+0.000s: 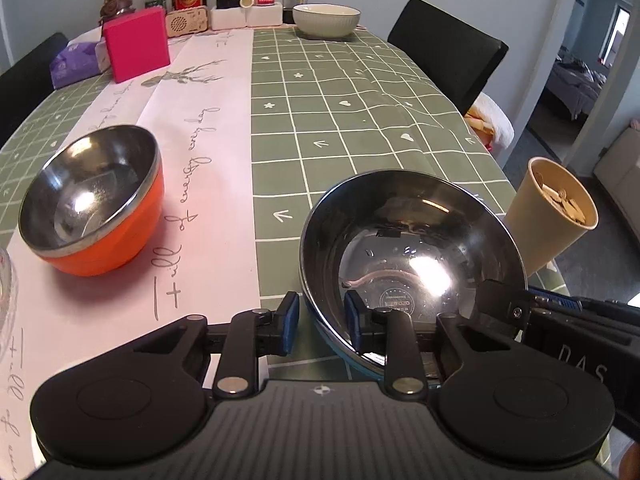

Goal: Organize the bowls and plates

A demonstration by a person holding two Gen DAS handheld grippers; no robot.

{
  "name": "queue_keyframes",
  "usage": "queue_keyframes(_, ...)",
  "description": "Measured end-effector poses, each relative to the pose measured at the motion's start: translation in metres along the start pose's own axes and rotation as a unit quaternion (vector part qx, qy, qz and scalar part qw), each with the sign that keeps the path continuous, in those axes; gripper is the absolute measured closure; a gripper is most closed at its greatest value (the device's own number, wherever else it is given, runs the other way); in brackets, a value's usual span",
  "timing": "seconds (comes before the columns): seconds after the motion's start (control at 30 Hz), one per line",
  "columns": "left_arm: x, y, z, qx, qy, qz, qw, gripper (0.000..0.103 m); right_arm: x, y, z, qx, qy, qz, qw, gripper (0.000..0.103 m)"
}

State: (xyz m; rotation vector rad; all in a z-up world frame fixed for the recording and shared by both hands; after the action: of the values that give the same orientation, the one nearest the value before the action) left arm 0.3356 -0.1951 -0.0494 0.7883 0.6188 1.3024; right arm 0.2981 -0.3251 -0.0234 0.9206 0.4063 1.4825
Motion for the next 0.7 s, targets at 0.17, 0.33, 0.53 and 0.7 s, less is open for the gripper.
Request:
queue_keyframes(0.17, -0.005, 0.0, -0.002, -0.003, -0.024, 0.021, 0.9995, 0.08, 0.001, 0.002, 0.001, 0.004, 0.002, 0.006, 1.0, 0.087)
queue_keyframes(0.33, -0.005, 0.002, -0.003, 0.004, -0.031, 0.024, 0.9992, 0.083, 0.005, 0.006, 0.002, -0.002, 0.006, 0.002, 1.0, 0.088)
queue_keyframes(0.53, -0.001, 0.015, -0.003, -0.001, -0.032, 0.039, 0.9987, 0.084, 0.014, 0.018, 0.004, -0.017, 0.014, 0.005, 1.0, 0.088)
queue_keyframes(0.7, 0.012, 0.039, -0.002, -0.01, -0.025, 0.039, 0.9989, 0.084, 0.029, 0.038, 0.006, -0.026, 0.008, 0.014, 1.0, 0.088)
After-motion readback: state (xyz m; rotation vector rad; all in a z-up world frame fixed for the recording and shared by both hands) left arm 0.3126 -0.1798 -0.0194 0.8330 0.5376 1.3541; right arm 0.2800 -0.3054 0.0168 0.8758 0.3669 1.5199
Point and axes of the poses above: each gripper's, at about its wrist camera, not at the fingertips, and y roughly against the way its jaws point, x to its left, z to its top, the point moved 4 cm from there along -y, roughly the way its jaws point, and after that the axes turned 6 degrees about z, right-handed, at the moved point
